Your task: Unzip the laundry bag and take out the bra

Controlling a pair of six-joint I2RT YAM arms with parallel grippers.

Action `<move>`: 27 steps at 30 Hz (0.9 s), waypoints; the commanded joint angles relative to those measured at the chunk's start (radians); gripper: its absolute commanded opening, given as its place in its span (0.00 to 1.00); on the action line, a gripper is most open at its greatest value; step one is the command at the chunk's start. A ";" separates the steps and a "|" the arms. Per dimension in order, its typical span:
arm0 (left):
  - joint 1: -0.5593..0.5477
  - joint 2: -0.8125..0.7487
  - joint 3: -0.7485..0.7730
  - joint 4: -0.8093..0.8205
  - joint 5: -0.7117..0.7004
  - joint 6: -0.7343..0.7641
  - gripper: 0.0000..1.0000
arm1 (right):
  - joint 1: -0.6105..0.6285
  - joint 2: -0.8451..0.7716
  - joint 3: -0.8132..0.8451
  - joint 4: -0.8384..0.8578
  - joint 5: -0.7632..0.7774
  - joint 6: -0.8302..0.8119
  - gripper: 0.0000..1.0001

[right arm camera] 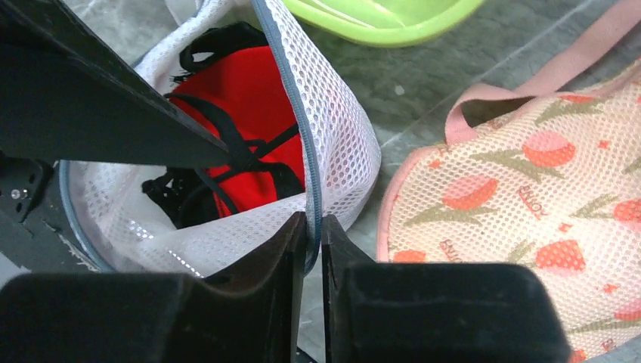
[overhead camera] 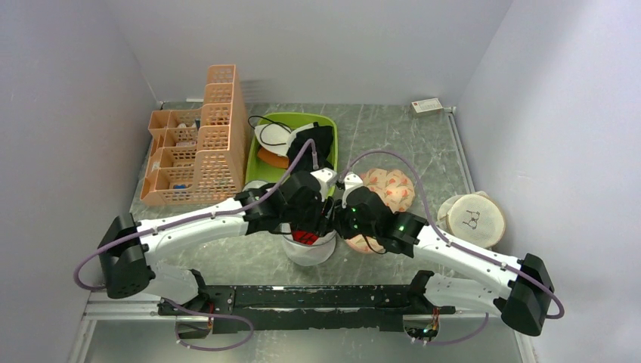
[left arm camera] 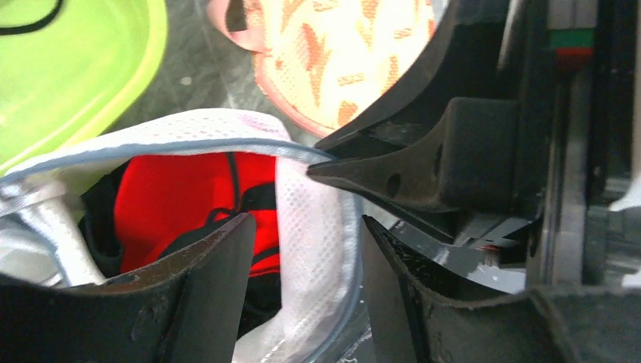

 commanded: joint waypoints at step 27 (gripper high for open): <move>0.006 0.070 -0.112 0.214 -0.176 -0.007 0.50 | 0.002 -0.060 -0.069 0.118 -0.060 0.053 0.00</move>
